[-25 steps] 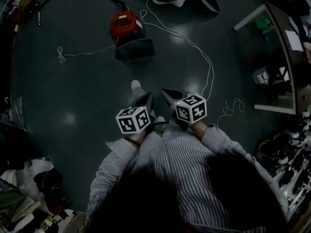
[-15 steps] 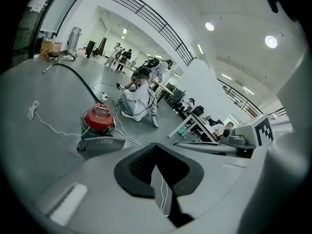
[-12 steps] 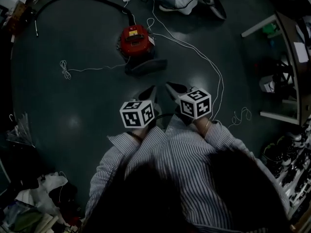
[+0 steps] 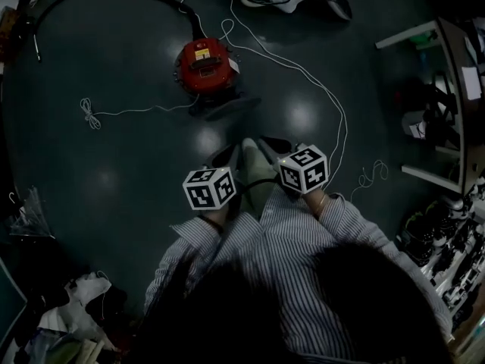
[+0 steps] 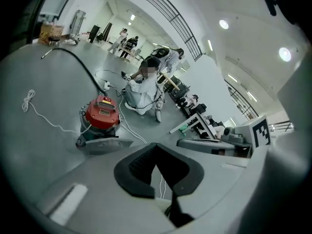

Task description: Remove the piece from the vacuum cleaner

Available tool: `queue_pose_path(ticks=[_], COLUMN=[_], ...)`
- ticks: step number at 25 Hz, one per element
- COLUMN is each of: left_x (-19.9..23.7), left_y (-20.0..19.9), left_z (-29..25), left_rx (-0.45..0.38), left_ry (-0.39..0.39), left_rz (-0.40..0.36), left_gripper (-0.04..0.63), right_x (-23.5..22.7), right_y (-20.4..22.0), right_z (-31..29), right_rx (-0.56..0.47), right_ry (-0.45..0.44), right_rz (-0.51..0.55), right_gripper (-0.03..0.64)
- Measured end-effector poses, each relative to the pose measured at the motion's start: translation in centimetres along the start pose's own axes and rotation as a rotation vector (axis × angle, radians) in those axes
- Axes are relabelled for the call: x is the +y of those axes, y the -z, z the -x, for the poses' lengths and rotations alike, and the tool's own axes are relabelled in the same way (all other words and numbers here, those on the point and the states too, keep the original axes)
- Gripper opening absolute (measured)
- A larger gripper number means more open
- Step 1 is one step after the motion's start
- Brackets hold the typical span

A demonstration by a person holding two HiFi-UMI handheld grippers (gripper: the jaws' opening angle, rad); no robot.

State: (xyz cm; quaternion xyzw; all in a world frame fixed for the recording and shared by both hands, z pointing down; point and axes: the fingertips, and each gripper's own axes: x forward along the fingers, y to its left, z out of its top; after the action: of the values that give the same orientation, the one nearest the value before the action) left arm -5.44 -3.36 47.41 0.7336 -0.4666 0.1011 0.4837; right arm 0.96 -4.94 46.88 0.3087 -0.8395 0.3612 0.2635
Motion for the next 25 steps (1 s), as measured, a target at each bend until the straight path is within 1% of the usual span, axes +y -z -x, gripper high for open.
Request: queue_pose_path(ticks=[2,5,6,8,10,12,17,18,19,21,23,25], left_x=[1.1,4.8,6.3,9.2,12.0,14.5,19.2,20.1,20.9,22.7,24.3,25.3], left_y=[0.1,0.3,0.3,-0.2,-0.6,-0.1,3.2,3.7,4.2,5.0,5.5,5.2], left_z=[-1.1,-2.9,-3.7,-5.7,-7.7,-9.8,-15.3,-16.3,-17.3,-19.1,-20.4,-21.4], left_rx=[0.011,0.017,0.014,-0.007,-0.034,-0.041,0.021,0.025,0.024,0.029,0.042,0.065], left_ry=[-0.028,-0.132,-0.153,-0.166,-0.185,-0.213,-0.27,-0.283,-0.293,-0.3,-0.31,-0.32], left_rz=[0.013,-0.009,-0.021,-0.036,-0.052,-0.071,-0.127,-0.132,-0.135,-0.151,-0.207,-0.309], left_gripper=[-0.003,-0.003,-0.003,0.002,0.002,0.002,0.003,0.014,0.039,0.053,0.06,0.1], right_x=[-1.3,-2.9,-3.4,-4.3,-5.4,-6.5,-9.4,-9.8,-10.3,-11.1,-11.6,-12.0], right_y=[0.1,0.0,0.0,0.6,2.0,3.6,7.1,7.7,8.3,9.6,10.5,11.1], right_z=[-1.3,-3.6,-4.5,-6.5,-8.6,-10.7,-16.1,-17.0,-17.8,-19.4,-20.5,-21.3], right_rx=[0.032,0.066,0.07,0.087,0.129,0.169,0.208,0.209,0.211,0.215,0.223,0.228], right_ry=[-0.009,-0.031,-0.039,-0.057,-0.073,-0.08,-0.072,-0.071,-0.07,-0.064,-0.06,-0.063], right_rz=[0.001,-0.034,-0.043,-0.05,-0.052,-0.058,-0.13,-0.147,-0.164,-0.197,-0.218,-0.234], right_gripper=[0.002,0.002,0.002,0.002,0.002,0.002,0.002,0.002,0.002,0.002,0.002,0.002])
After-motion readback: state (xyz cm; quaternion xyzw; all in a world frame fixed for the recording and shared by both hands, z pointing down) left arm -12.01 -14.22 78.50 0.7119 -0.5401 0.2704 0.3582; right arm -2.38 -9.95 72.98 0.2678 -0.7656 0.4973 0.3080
